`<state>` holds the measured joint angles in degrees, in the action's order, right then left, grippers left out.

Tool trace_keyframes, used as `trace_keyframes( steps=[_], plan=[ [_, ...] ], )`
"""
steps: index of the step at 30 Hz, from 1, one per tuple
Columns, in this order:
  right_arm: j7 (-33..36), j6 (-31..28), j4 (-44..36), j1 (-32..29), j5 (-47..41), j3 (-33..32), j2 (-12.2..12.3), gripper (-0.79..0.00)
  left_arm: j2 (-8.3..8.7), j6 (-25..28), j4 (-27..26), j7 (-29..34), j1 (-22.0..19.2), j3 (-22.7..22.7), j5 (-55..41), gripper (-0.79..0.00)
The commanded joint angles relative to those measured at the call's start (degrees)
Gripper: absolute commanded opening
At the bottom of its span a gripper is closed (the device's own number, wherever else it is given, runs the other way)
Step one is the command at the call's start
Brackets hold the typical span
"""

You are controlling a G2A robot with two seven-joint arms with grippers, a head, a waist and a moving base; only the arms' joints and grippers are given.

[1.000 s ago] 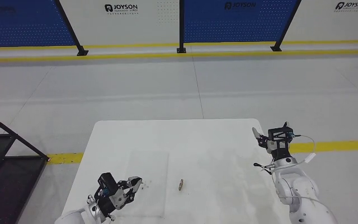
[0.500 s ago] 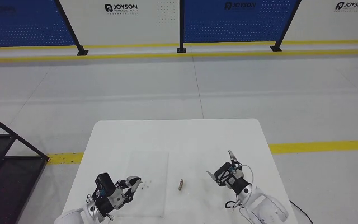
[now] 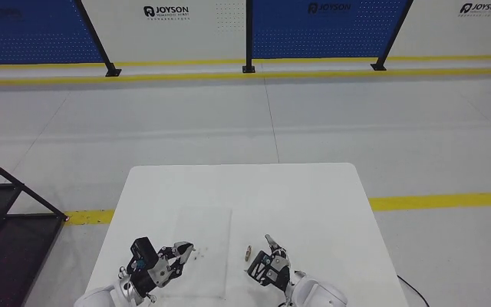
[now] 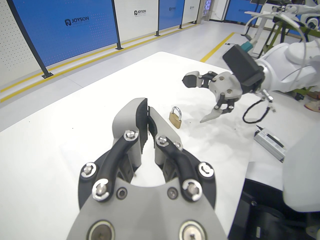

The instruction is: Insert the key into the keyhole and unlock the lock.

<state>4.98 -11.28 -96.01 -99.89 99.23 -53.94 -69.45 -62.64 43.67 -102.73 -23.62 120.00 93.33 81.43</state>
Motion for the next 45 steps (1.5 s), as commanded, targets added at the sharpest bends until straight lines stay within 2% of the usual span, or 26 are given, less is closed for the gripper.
trace_keyframes(
  steps=[1, 6, 7, 11, 12, 13, 23, 28, 39, 41, 43, 45],
  plan=[
    [0.34, 0.68, 2.06, 1.79, -1.75, 1.40, -0.56, 0.000, 0.00, 0.00, 0.00, 0.00, 0.00, 0.00, 0.00, -0.785],
    [0.33, 3.80, 6.58, 4.64, -4.78, 4.63, -1.95, -0.003, 0.00, 0.00, 0.00, 0.00, 0.00, 0.00, 0.00, -0.785],
    [0.22, 4.74, 7.35, 5.03, -5.42, 5.05, -2.20, -0.154, 0.00, 0.00, 0.00, 0.00, 0.00, 0.00, 0.00, -0.785],
    [-1.05, 7.86, 10.07, 5.87, -6.20, 6.65, -2.95, -0.271, 0.00, 0.00, 0.00, 0.00, 0.00, 0.00, 0.00, -0.785],
    [-1.18, 8.39, 10.60, 6.01, -6.29, 6.98, -3.09, -0.385, 0.00, 0.00, 0.00, 0.00, 0.00, 0.00, 0.00, -0.785],
    [-1.25, 8.81, 10.88, 6.17, -6.36, 7.15, -3.19, -0.397, 0.00, 0.00, 0.00, 0.00, 0.00, 0.00, 0.00, -0.785],
    [-2.25, 11.21, 11.64, 5.97, -5.59, 8.11, -3.54, -0.403, 0.00, 0.00, 0.00, 0.00, 0.00, 0.00, 0.00, -0.785],
    [-1.45, 11.07, 11.64, 6.37, -6.04, 8.29, -3.70, -0.443, 0.00, 0.00, 0.00, 0.00, 0.00, 0.00, 0.00, -0.785],
    [0.55, 10.18, 12.24, 7.88, -8.07, 8.35, -4.13, -0.449, 0.00, 0.00, 0.00, 0.00, 0.00, 0.00, 0.00, -0.785],
    [0.59, 10.22, 12.36, 7.97, -8.12, 8.43, -4.19, -0.459, 0.00, 0.00, 0.00, 0.00, 0.00, 0.00, 0.00, -0.785],
    [0.52, 10.33, 12.47, 7.95, -8.09, 8.47, -4.22, -0.511, 0.00, 0.00, 0.00, 0.00, 0.00, 0.00, 0.00, -0.785],
    [0.61, 10.45, 12.51, 7.92, -8.10, 8.48, -4.24, -0.526, 0.00, 0.00, 0.00, 0.00, 0.00, 0.00, 0.00, -0.785]
  ],
)
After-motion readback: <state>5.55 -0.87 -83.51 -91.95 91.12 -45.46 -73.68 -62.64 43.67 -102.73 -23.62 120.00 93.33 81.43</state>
